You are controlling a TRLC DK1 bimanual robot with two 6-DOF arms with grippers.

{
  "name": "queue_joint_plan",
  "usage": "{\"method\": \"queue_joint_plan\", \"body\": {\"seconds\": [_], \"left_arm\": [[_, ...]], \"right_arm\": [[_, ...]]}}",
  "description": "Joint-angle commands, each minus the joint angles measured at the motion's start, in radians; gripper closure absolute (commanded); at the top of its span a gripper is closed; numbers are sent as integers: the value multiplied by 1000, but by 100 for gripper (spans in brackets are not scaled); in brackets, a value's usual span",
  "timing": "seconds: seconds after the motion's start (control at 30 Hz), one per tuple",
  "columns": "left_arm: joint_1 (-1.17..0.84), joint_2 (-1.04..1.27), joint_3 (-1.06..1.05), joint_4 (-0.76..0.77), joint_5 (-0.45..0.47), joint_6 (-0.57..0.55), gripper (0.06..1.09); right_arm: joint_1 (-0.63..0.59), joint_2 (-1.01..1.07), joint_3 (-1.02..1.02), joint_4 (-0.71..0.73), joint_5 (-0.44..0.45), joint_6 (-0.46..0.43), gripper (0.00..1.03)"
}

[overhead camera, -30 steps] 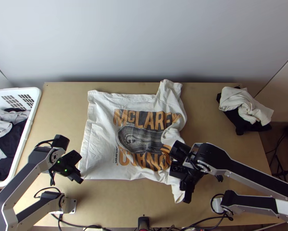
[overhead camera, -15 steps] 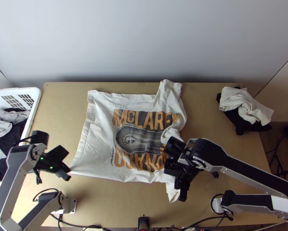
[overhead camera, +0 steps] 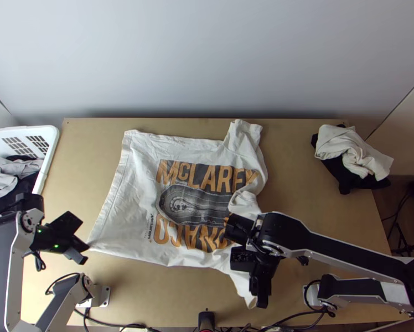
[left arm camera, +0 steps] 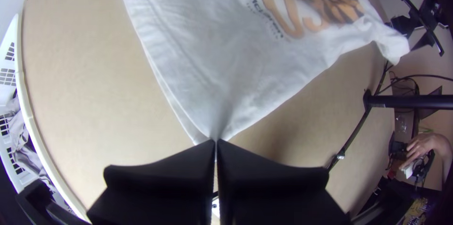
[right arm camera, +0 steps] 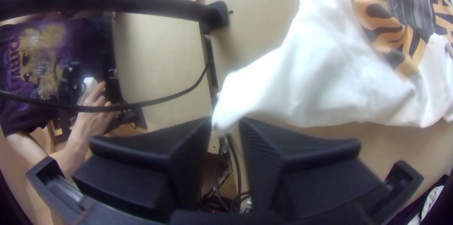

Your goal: Fold the t-shirt

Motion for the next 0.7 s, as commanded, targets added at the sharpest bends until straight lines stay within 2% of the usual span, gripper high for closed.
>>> {"method": "queue_joint_plan", "body": {"seconds": [0.0,0.1,0.17,0.27,0.4,0.5,0.67], "left_arm": [[-156,-13,-50,106,59,-210,75],[-211,-7,-31,178,82,-337,28],[-232,-1,4,230,92,-415,15],[-235,42,73,308,115,-498,12],[-238,137,150,515,116,-618,12],[-278,252,205,718,115,-736,12],[-306,510,345,919,87,-840,12]], "right_arm": [[7,5,4,2,-8,1,5],[-37,4,53,5,-5,6,3],[-100,1,120,4,6,10,3],[-232,1,249,2,23,27,3],[-424,5,356,7,44,52,3],[-509,4,373,16,54,52,3],[-617,1,379,39,57,58,3]]}}
